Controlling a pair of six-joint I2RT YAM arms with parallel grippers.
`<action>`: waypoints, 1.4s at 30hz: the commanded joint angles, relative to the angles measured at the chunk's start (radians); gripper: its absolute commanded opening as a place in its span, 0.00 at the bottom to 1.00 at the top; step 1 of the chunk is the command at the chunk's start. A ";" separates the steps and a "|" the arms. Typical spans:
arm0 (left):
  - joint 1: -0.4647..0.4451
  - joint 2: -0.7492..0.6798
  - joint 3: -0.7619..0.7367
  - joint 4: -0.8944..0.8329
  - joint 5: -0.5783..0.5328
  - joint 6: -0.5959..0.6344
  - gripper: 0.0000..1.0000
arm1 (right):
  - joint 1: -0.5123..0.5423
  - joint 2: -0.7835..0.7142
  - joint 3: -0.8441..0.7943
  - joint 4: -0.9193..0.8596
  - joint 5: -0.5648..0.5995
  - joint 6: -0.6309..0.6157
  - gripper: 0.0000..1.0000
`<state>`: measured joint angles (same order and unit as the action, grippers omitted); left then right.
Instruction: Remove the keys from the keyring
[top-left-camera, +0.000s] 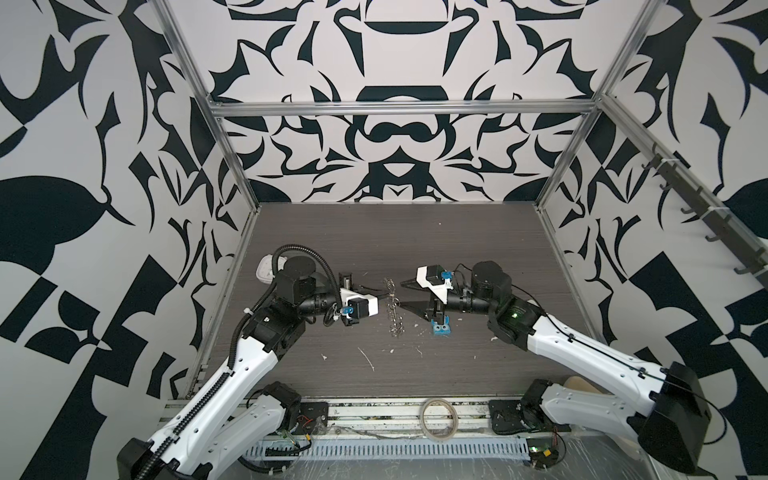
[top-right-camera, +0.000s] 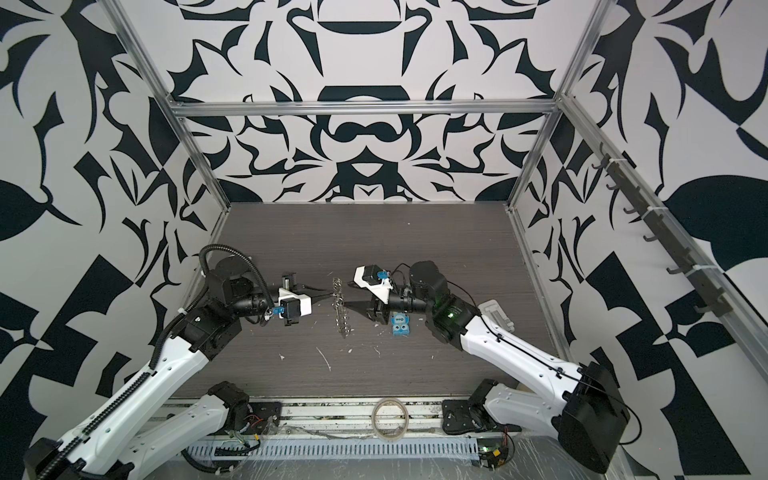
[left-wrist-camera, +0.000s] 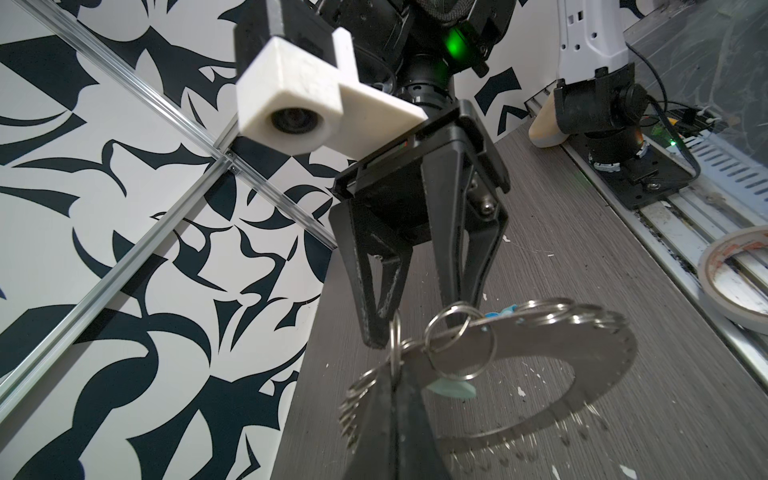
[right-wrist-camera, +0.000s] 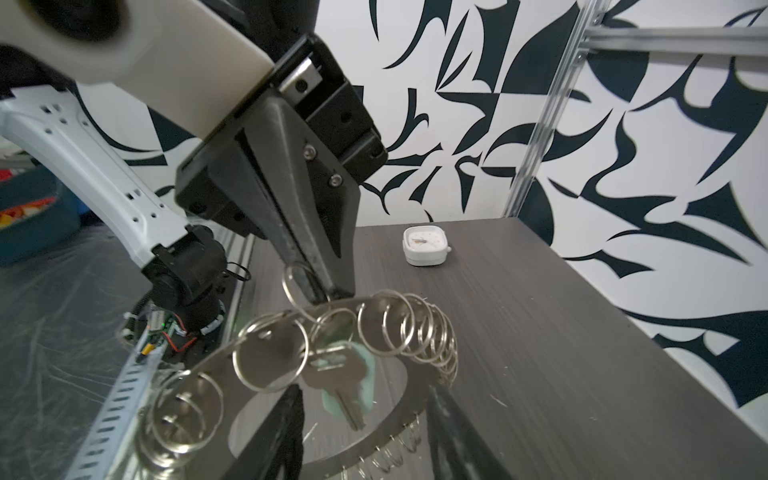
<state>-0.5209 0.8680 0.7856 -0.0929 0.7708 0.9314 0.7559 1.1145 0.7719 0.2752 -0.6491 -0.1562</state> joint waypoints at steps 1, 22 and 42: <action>0.004 -0.009 -0.002 0.024 0.027 -0.003 0.00 | -0.003 0.012 0.051 0.056 -0.057 0.070 0.59; 0.008 -0.003 0.003 0.027 0.031 -0.005 0.00 | 0.010 0.098 0.040 0.159 -0.110 0.199 0.56; 0.019 -0.014 -0.009 0.030 0.027 -0.015 0.00 | 0.021 0.079 0.010 0.116 -0.128 0.211 0.39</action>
<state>-0.5068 0.8680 0.7849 -0.0925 0.7750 0.9203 0.7692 1.2266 0.7856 0.3740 -0.7658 0.0563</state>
